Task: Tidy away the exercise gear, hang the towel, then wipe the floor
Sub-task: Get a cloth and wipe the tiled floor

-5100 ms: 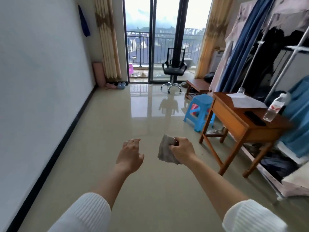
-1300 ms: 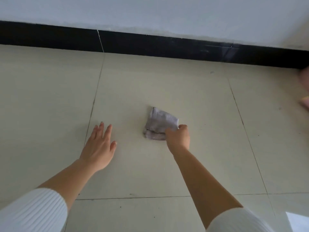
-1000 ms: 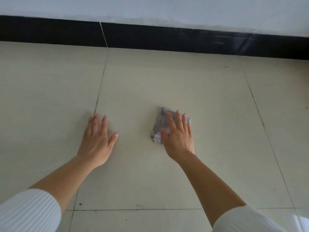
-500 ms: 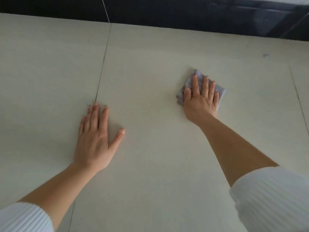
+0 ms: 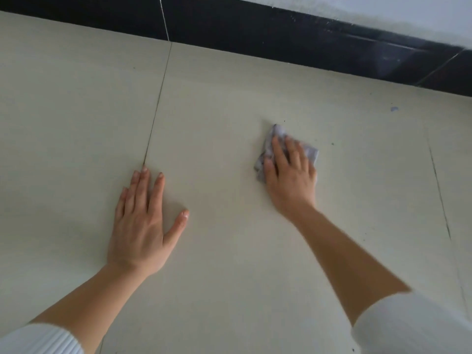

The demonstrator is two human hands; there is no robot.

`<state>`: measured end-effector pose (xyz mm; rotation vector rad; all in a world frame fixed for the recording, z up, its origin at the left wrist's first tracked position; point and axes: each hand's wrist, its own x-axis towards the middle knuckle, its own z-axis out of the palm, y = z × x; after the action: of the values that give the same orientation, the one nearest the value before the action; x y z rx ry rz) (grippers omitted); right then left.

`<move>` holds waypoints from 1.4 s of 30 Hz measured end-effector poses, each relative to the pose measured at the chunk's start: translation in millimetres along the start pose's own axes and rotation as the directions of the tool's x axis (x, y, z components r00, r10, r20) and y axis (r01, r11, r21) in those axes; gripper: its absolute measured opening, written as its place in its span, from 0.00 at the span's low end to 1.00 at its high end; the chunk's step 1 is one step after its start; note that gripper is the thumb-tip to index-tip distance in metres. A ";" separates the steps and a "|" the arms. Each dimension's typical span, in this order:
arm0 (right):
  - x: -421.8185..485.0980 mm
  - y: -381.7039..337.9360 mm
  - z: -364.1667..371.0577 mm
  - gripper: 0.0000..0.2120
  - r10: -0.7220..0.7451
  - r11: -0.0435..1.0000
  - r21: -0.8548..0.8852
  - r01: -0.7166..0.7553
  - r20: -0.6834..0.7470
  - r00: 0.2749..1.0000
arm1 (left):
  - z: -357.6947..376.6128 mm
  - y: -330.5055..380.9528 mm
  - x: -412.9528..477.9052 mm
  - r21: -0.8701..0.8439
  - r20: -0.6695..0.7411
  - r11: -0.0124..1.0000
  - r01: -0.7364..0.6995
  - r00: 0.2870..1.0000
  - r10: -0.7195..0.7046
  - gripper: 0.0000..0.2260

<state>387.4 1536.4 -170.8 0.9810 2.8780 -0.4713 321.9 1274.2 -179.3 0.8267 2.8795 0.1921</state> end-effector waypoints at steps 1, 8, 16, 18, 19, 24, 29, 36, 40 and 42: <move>-23.0 -6.4 5.6 0.26 -0.066 0.998 -0.005 0.066 -0.003 0.998 | -0.5 0.2 -0.1 -0.002 0.003 1.000 0.003 1.000 -0.003 0.36; -115.4 22.5 11.4 0.25 -0.516 0.830 -0.124 0.545 0.203 0.832 | -3.8 2.3 0.2 -0.026 0.027 0.999 0.020 0.999 -0.019 0.36; 56.5 66.2 -20.5 0.29 0.520 0.853 0.097 -0.512 -0.104 0.848 | -1.5 -0.4 1.0 -0.015 -0.001 1.000 0.004 1.000 -0.004 0.35; 77.1 35.3 -20.8 0.29 0.552 0.831 0.135 -0.540 -0.068 0.831 | -0.8 -0.5 1.0 -0.015 -0.011 1.000 -0.002 1.000 0.002 0.35; 79.2 13.7 -15.1 0.29 0.477 0.876 0.114 -0.469 -0.052 0.878 | -1.1 -0.3 1.0 -0.015 -0.012 1.000 -0.006 1.000 0.006 0.35; 13.6 -82.5 21.9 0.28 -0.205 0.979 -0.002 0.205 0.067 0.977 | -3.8 0.8 1.3 -0.017 -0.004 1.000 0.000 1.000 0.000 0.35; 21.5 -3.6 7.9 0.26 -0.735 0.632 -0.127 0.765 0.214 0.643 | -4.5 1.3 1.4 -0.022 -0.019 1.000 -0.004 1.000 0.004 0.34; 76.9 33.0 -23.6 0.27 0.466 0.883 0.080 -0.462 -0.049 0.883 | -2.7 0.8 0.0 0.002 -0.050 1.000 -0.015 0.999 0.015 0.34; 51.5 -57.4 17.3 0.27 -0.072 0.996 0.047 0.073 -0.013 0.997 | -2.0 0.8 0.6 -0.016 -0.051 1.000 -0.010 0.999 0.009 0.32; 12.0 -75.2 28.9 0.26 -0.307 0.952 0.011 0.307 0.015 0.952 | -1.3 0.1 1.0 -0.029 -0.053 1.000 -0.009 0.999 0.007 0.30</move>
<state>331.2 1478.2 -180.2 0.5245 3.0261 -0.5067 321.0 1274.7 -178.1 0.8408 2.9151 0.2593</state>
